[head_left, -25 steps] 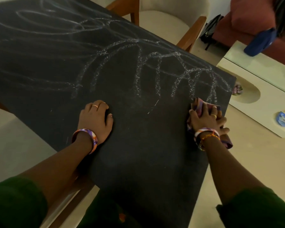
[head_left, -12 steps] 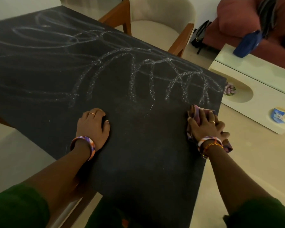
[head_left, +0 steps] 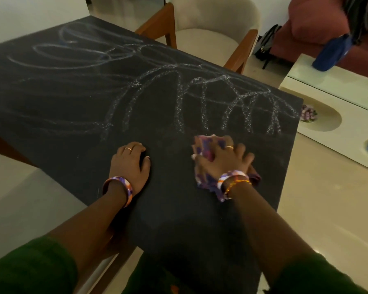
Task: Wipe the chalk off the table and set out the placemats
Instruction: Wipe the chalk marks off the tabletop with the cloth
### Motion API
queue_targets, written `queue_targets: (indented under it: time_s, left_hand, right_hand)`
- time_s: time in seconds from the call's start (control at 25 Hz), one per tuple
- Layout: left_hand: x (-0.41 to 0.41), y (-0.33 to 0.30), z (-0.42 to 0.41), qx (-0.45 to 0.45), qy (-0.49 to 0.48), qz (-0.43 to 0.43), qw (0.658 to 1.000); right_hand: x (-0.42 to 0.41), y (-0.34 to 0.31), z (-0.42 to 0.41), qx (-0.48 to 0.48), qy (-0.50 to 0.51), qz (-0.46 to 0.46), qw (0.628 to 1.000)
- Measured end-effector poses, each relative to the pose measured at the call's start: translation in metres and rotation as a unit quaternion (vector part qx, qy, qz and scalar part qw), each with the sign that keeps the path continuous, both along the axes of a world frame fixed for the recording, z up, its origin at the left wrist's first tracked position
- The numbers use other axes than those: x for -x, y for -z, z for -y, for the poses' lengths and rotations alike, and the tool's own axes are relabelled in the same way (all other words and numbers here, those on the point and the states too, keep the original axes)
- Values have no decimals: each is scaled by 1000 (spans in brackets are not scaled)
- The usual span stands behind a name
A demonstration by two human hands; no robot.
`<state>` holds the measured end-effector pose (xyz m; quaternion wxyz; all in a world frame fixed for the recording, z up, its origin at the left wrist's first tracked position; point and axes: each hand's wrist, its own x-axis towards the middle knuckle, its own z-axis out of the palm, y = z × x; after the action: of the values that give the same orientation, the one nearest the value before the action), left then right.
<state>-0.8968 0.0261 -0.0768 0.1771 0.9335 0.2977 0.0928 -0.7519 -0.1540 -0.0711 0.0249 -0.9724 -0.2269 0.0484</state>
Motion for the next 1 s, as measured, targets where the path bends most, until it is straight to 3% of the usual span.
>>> queue_targets:
  time_s: [0.12, 0.2, 0.4, 0.48, 0.64, 0.8, 0.88, 1.0]
  left_hand:
    - [-2, 2, -1, -8, -5, -1, 1000]
    - [-4, 2, -1, -14, -9, -6, 1000]
    - [-4, 3, -4, -10, -4, -11, 1000]
    - [-2, 2, -4, -3, 1, -9, 1000]
    - [0, 2, -5, 6, -4, 6, 1000]
    - [-1, 2, -4, 4, -2, -1, 1000]
    - [-2, 3, -4, 6, -3, 1, 1000]
    - [-3, 2, -7, 10, 4, -2, 1000]
  right_hand:
    - [-34, -2, 47, 26, 123, -19, 992]
    - [-33, -2, 36, 16, 133, -27, 991]
    - [27, 9, -82, -44, -111, -34, 992]
    - [33, 8, -96, -44, -158, -38, 986]
    - [-24, 12, -36, -53, 3, -3, 999]
    - [-48, 3, 12, -40, 159, -46, 985]
    - [-38, 2, -12, -33, 157, -40, 986]
    - [-1, 8, -86, -49, 11, -28, 998]
